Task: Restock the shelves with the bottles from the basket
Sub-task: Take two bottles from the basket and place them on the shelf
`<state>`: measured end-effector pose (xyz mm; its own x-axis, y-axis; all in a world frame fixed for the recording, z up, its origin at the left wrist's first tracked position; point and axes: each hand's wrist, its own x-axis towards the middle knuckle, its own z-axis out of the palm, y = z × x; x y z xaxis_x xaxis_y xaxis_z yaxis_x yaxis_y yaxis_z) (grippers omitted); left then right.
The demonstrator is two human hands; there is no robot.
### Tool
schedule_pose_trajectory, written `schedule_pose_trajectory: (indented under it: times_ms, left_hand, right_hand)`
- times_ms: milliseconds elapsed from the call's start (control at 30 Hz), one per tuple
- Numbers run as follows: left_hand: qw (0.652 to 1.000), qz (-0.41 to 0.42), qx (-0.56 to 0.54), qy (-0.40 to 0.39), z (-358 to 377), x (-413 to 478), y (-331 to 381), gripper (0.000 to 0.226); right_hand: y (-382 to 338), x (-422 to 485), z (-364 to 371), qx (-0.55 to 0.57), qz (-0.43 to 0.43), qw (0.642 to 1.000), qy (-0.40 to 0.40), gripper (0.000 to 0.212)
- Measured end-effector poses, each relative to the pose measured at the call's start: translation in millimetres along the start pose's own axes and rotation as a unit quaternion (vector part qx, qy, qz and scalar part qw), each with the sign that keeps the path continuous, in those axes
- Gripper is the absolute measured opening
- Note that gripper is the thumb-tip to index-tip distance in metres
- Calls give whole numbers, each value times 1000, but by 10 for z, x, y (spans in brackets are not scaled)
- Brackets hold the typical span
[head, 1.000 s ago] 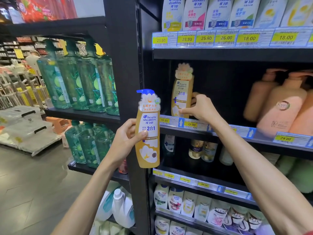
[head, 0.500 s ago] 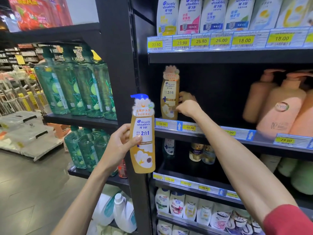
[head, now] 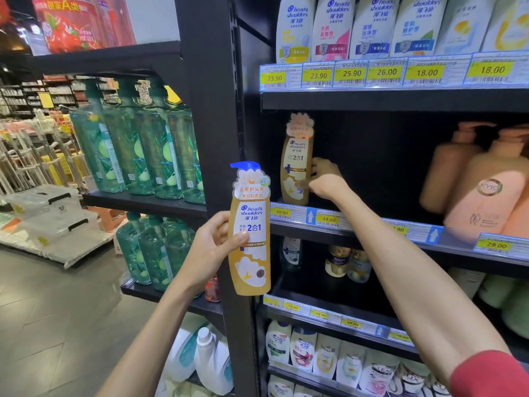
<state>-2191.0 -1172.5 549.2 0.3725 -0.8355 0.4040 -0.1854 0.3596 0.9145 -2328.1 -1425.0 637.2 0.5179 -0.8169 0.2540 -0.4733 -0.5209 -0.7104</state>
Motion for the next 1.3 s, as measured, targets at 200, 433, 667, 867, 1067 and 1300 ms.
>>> schedule_pose_trajectory:
  times_ms: [200,433,667,867,1067,1300]
  left_hand:
    - [1000,-2,0,-9,24,15,-39,56]
    - [1000,-5,-16,-18,67,55,-56,55]
    - [999,-5,-27,-42,193,143,-81,53]
    - [996,-21,-62,-62,444,171,-170,54]
    - [991,-39,-76,-105,712,184,-191,50]
    - [988,-44,-96,-114,824,158,-208,54]
  right_hand:
    - [13,29,16,-10,8,1000,12,59]
    - [57,9,6,-43,26,999,22,68]
    - [29,-454,-266,50,-54,993,94,53]
    - [26,-1122,-322,183,-66,981,-9,45]
    - [98,-1393,-265,185,-47,979,-75,34]
    - [143,-1494,-337,207,-24,975,-77,34]
